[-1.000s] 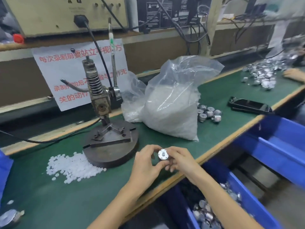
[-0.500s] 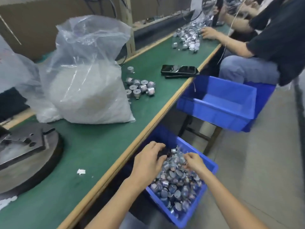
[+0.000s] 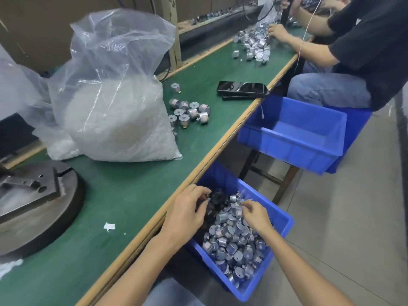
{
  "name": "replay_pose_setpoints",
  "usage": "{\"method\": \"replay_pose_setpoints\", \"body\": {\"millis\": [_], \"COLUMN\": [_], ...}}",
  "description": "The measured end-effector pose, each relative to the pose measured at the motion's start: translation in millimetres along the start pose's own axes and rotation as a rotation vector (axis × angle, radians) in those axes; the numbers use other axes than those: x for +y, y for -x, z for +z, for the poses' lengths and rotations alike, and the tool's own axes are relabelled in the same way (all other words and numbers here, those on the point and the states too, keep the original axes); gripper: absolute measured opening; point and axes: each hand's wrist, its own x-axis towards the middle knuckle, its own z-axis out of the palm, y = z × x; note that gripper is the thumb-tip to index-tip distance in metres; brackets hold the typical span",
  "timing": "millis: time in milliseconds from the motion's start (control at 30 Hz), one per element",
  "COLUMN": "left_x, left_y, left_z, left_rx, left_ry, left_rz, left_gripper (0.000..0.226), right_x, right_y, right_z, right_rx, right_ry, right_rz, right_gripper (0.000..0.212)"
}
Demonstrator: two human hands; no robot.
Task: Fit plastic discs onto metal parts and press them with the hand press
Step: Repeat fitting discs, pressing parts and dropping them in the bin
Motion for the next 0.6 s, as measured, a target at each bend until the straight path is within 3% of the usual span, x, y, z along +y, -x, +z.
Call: {"method": "replay_pose_setpoints", "body": {"millis": [167, 267, 400, 600], "left_x": [-4.5, -9.0, -20.2, -36.1], "left_y": [9.6, 19.5, 42.7, 95.9], "left_z": [-28.8, -58.2, -103.8, -187.5], "left_rx": [0.066, 0.118, 0.211, 0.307], "left_ry": [-0.022, -0.069, -0.146, -0.313], "left_rz": [-0.018, -0.021, -0.053, -0.134], "left_gripper": [0.022, 0.021, 0.021, 0.021], "right_x": [-56.9, -114.7, -189.5, -287.3], "right_y": [7.6, 20.2, 46.1, 98.7], "right_z": [-12.5, -16.8, -1.0, 58.1], "right_rx": [0.172, 0.181, 0.067, -0.235], "right_ry": [-0.131, -0.27, -0.336, -0.344], "right_rz": [-0.233, -0.398, -0.588, -0.842], "right_gripper": [0.021, 0.021, 0.027, 0.019]}}
